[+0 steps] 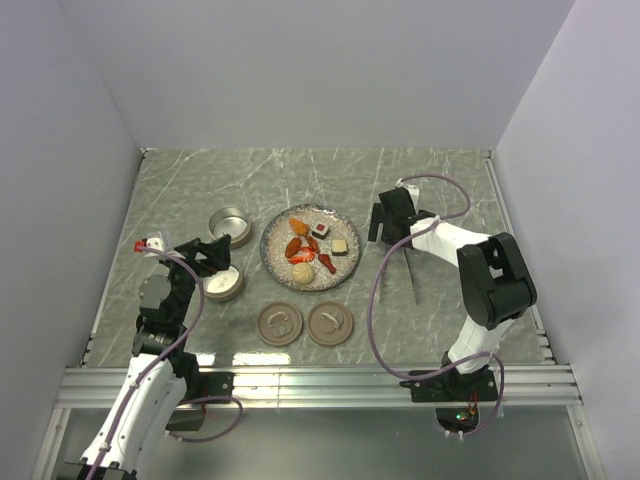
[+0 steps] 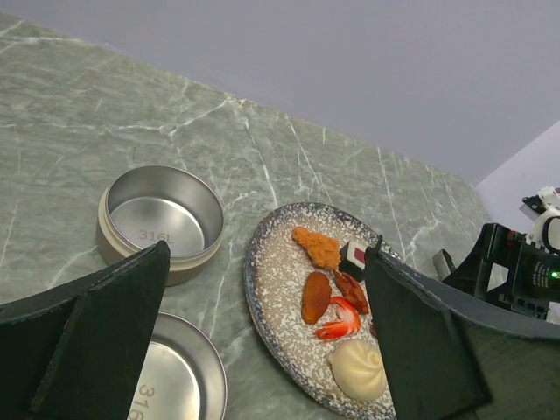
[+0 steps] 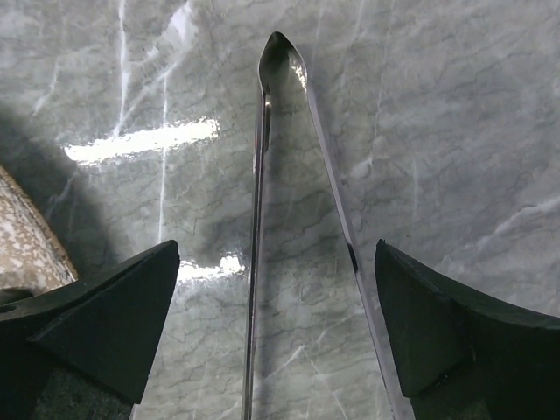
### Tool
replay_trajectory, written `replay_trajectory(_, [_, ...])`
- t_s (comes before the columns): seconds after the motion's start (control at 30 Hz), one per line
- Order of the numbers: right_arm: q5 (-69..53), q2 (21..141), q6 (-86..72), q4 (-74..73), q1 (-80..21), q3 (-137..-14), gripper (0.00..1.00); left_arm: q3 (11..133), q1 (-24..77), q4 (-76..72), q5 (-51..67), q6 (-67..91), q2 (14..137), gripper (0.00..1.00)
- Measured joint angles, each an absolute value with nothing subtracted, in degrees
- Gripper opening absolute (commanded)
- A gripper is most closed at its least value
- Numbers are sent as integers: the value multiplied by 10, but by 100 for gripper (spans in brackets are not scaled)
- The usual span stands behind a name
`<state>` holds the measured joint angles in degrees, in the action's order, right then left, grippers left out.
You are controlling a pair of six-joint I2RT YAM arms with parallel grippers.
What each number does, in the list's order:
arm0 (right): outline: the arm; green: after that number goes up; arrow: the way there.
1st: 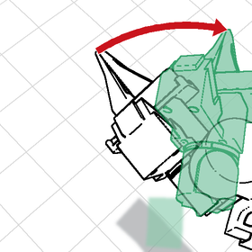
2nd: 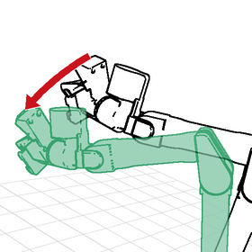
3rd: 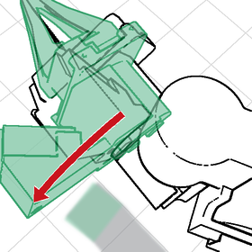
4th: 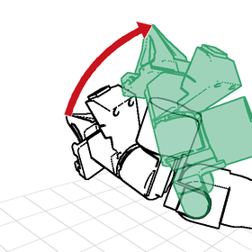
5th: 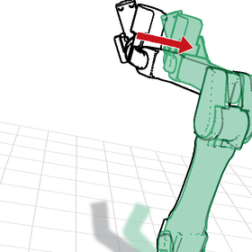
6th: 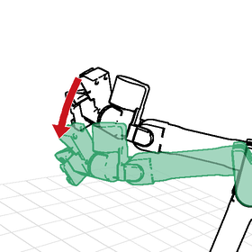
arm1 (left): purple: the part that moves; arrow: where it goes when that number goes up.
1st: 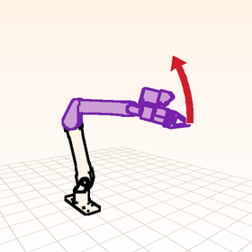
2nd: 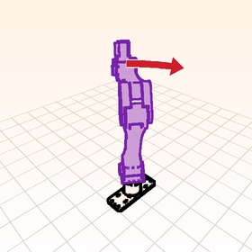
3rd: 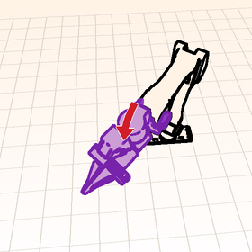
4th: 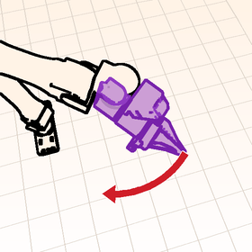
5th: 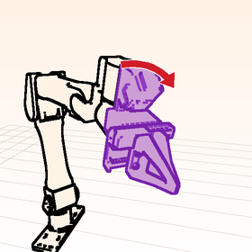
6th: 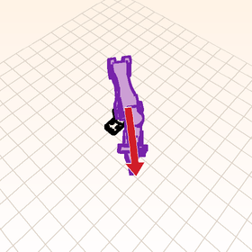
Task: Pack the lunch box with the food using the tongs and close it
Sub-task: Grab the clamp with the right arm
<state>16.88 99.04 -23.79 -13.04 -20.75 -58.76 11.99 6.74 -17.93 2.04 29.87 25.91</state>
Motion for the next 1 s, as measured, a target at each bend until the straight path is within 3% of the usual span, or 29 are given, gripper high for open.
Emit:
replay_trajectory(0.43, [145, 1036, -240, -167, -208, -624, 88, 120, 67, -178, 23, 299, 256, 99])
replay_trajectory(0.73, [137, 1046, -239, -164, -208, -625, 55, 120, 67, -176, 23, 299, 252, 99])
replay_trajectory(1.0, [158, 944, -241, -160, -211, -558, 52, 120, 67, -176, 23, 299, 248, 99])
